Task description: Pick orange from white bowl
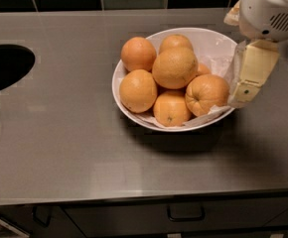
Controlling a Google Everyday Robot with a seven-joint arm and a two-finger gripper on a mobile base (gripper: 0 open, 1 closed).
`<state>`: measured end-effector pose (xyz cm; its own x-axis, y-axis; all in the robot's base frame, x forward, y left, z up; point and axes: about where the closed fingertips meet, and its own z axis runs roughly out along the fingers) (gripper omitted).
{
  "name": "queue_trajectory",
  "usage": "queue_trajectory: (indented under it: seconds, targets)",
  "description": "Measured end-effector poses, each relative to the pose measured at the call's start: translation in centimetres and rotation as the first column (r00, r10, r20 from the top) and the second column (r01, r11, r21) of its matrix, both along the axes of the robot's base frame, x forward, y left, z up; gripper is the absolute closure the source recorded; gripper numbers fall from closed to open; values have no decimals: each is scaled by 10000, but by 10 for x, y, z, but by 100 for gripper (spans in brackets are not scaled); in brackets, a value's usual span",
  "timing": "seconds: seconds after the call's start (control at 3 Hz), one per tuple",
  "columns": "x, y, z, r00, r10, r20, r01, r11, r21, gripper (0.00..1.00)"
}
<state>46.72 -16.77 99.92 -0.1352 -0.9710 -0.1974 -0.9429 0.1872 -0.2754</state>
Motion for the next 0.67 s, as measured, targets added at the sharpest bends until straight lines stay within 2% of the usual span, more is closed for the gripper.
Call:
queue_trajectory:
  seconds: [0.33,0.67]
  targets:
    - [11,21,10,9991,397,155,-396,9992,-53,0]
    - [22,42,12,9953,940,213,-949,9942,498,0]
